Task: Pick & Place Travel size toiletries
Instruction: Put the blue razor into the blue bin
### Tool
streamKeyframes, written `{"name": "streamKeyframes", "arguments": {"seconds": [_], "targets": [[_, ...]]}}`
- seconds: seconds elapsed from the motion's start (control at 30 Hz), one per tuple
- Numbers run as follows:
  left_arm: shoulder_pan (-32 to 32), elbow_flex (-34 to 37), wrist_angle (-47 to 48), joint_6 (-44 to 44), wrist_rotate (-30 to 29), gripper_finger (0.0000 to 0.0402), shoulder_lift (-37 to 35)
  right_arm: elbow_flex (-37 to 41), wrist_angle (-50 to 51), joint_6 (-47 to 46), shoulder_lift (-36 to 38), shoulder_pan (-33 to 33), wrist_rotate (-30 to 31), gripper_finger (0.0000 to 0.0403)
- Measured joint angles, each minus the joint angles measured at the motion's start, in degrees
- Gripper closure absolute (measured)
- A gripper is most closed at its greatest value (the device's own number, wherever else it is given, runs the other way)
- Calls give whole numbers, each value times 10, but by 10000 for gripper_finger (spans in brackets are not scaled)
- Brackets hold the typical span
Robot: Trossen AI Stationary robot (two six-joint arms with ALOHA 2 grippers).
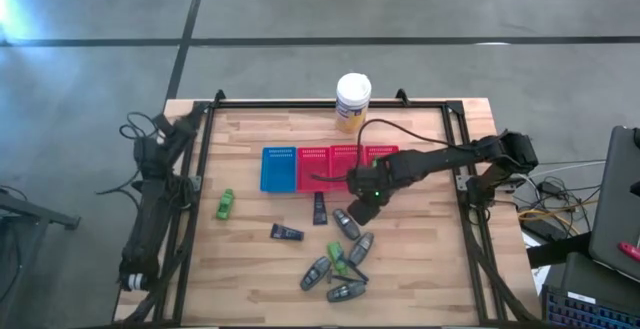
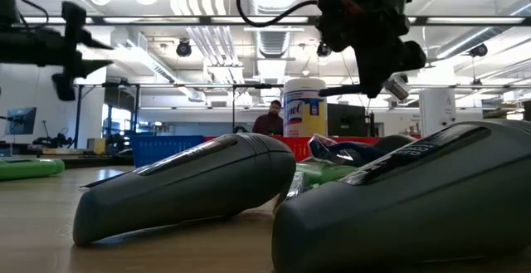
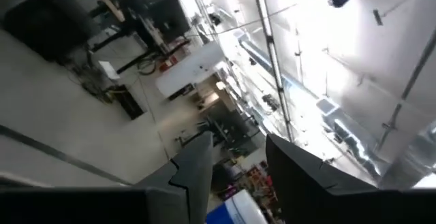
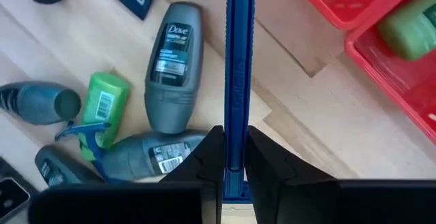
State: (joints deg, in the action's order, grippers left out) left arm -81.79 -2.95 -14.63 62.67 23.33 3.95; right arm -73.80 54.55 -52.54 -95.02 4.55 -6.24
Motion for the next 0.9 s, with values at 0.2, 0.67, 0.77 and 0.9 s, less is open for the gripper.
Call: {"name": "streamKeyframes", "arguments": {"seconds": [0.2,0.67,0.77,0.9], "targets": [[76,-86,11,-113,-3,259,100,0,6,63,0,-32,-52,367],[518,-287,96,-629,-33,259,386,0,7,155,41,-70,-63,367],[619,-287,99,-722,-136,259,426,-1,5,164,47,-74,-63,366],[708,-304,84,-871,-246,259,470,-1,3,181,51,-84,-93,366]]}}
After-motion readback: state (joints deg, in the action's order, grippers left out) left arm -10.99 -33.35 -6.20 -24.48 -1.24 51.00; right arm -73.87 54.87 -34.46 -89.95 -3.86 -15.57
